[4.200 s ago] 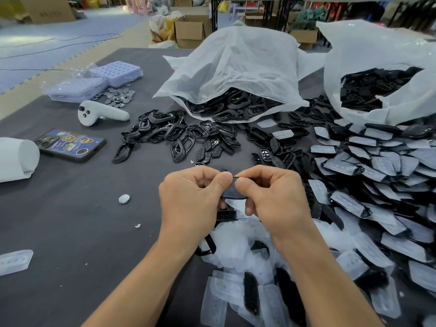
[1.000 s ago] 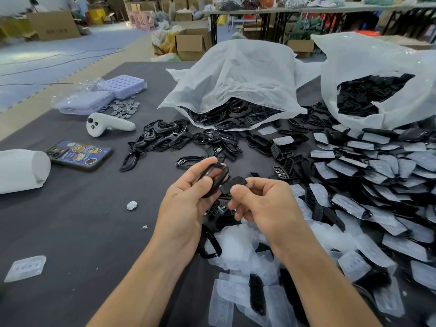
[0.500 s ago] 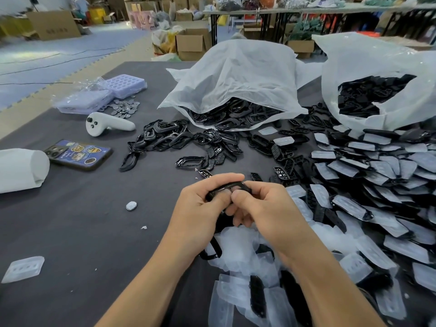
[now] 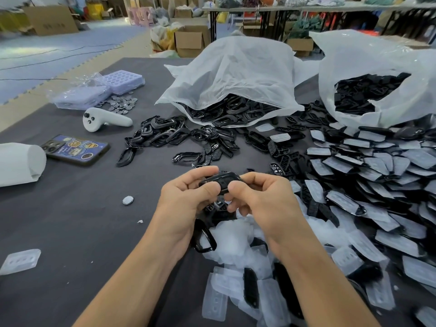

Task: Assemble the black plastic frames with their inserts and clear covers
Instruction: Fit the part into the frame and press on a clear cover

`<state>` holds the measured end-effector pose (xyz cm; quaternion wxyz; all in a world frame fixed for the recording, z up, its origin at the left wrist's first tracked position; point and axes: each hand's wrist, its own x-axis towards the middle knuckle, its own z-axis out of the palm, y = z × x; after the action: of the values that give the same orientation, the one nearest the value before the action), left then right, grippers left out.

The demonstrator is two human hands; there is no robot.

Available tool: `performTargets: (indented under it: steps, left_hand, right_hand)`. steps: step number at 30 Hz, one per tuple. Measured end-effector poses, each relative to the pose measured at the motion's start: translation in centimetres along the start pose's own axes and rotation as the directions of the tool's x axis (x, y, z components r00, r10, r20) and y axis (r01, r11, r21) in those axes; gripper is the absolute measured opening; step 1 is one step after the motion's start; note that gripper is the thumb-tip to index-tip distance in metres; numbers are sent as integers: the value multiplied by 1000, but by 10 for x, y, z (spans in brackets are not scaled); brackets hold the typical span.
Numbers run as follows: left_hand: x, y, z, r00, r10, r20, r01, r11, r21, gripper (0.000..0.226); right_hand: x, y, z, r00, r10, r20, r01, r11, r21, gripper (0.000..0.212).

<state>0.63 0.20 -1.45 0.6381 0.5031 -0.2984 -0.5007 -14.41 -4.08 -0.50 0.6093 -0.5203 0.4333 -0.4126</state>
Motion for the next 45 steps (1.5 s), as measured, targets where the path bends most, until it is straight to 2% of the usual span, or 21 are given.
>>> performTargets:
  steps: [3,6,8,12,16,19,21,23,24,25,27,29,30,31,32,33,35,37,38,42,45]
  left_hand:
    - [1,1,2,997,-56,57,64,984,-165,30]
    - [3,2,1,992,-67,104,88,971,-221,35]
    - [5,2,0,993,-53,110,68,987,-142,29]
    - [4,1,-1,995,8,103,-23,989,146,19]
    - [4,1,0,991,-34,129,13,987,162,17]
    - [5,4,-1,982,-98,159,88,994,67,23]
    - [4,5,1,991,-70,114,70,998,8,20]
    - [2,2,2,994,96,-51,-88,987,131,19]
    - [2,0,0,961,248,-122,-201,931,305,25]
    - [0,-2,-1,906,403,-129,-295,821,488,32]
    - [-3,-7,-3,783,621,37,-465,544,698,30]
    - [-5,-13,-3,621,736,268,-609,238,757,18]
    - [-6,-15,-1,562,750,348,-638,126,759,15]
    - [-6,-15,0,533,747,397,-654,66,753,15]
    - [-6,-15,0,537,734,416,-662,61,747,17]
    - [-7,-13,1,580,707,406,-660,115,742,23]
    - [-11,-7,3,764,553,332,-587,383,713,40]
    - [-12,-3,6,921,313,231,-388,698,602,51]
    - [-10,-2,7,954,226,195,-297,780,550,50]
    - [-6,1,5,974,73,216,-185,806,563,31]
    - [-1,0,1,989,51,136,-118,831,544,29]
  right_hand:
    - [0,-2,2,1000,26,-7,-25,996,87,12]
    - [-1,-5,3,998,52,18,-54,982,182,16]
    - [-2,-6,2,997,66,28,-71,975,210,18]
    - [0,-7,-7,994,98,-42,-90,984,154,15]
    - [0,-8,-12,994,99,36,-103,982,161,25]
    - [-2,-11,-11,992,85,91,-102,973,208,10]
    - [-2,-9,-9,999,37,-4,-36,985,169,9]
    - [-2,-3,-7,979,-67,-190,56,997,-61,15]
    - [-3,-1,-5,964,-104,-243,74,989,-127,20]
    - [-3,0,-2,963,-98,-252,76,992,-98,22]
    - [-4,-1,4,983,-39,-179,49,997,53,22]
    - [-1,-1,6,989,-27,-143,33,999,39,26]
    - [0,1,6,988,-26,-151,28,1000,10,25]
    - [1,2,4,987,-24,-160,24,1000,2,23]
    - [2,2,1,985,-21,-170,23,1000,9,21]
    - [2,3,-3,983,-23,-181,23,1000,3,20]
    - [3,1,-11,979,-74,-188,52,991,-119,19]
    - [2,-1,-16,981,-146,-126,107,957,-271,23]
    - [2,-3,-17,983,-167,-70,138,940,-313,26]
    - [-1,-6,-17,973,-194,122,228,884,-409,26]
    - [0,-3,-16,966,-257,25,240,857,-455,16]
